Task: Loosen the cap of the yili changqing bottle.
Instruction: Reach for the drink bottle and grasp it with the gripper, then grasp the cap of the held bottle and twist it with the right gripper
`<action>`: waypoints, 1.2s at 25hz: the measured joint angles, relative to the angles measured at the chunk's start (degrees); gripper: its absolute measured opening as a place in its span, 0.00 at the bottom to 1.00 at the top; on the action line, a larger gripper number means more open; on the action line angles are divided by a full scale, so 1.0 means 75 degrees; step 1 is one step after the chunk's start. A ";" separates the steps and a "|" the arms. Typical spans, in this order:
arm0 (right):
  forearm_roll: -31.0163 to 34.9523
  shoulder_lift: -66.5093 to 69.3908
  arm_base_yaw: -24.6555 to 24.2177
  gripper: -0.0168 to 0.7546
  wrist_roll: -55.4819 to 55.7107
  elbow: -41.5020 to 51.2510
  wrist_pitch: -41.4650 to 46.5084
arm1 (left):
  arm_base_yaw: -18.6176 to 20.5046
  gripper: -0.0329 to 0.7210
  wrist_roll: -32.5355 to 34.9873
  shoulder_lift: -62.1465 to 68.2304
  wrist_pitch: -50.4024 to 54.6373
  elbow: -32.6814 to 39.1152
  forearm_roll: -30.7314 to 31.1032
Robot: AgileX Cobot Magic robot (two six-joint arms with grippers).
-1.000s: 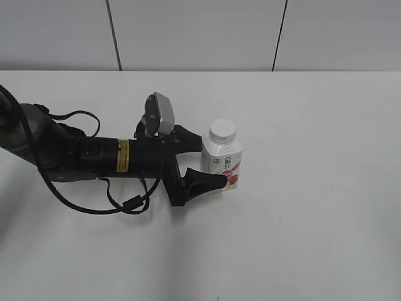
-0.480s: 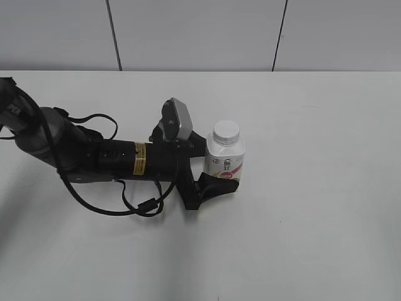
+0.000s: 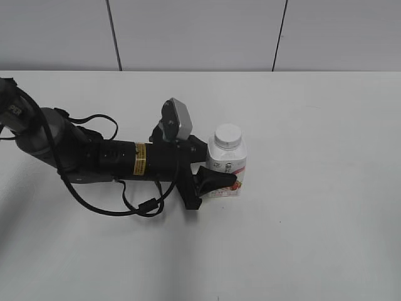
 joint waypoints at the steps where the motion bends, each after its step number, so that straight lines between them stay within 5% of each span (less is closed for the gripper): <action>1: 0.0000 0.0000 0.0000 0.78 0.0000 0.0000 0.0000 | 0.0000 0.58 0.0000 0.0007 -0.0023 0.0000 0.0009; 30: 0.0000 0.0000 0.0000 0.78 0.0000 0.0000 -0.0014 | -0.0014 0.57 0.0000 0.0047 -0.0155 0.0000 0.0069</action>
